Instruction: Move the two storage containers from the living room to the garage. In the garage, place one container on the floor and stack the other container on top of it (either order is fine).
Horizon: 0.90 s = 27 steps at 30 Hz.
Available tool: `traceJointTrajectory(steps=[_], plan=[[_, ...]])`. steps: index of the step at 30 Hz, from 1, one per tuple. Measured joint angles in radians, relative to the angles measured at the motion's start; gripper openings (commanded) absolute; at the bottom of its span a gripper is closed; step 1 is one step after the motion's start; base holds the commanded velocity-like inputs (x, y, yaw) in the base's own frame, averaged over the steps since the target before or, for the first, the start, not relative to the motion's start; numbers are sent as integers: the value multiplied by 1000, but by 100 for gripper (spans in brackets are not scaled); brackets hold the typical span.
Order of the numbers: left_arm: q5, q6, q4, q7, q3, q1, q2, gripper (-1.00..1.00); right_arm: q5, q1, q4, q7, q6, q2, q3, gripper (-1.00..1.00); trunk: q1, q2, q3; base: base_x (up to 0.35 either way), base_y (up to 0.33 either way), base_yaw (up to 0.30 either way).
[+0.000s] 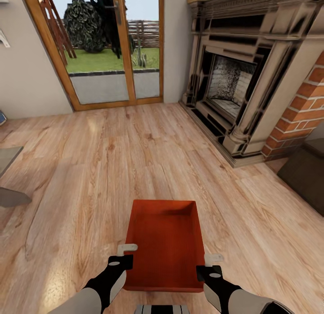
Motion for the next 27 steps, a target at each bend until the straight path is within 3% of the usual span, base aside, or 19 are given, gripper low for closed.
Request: traceJointTrajectory(steps=[27], plan=[[-5, -1, -1, 0, 5, 0, -2, -100, 0, 0, -4, 0, 1, -3, 0, -100, -104, 189, 85, 0, 0, 0]])
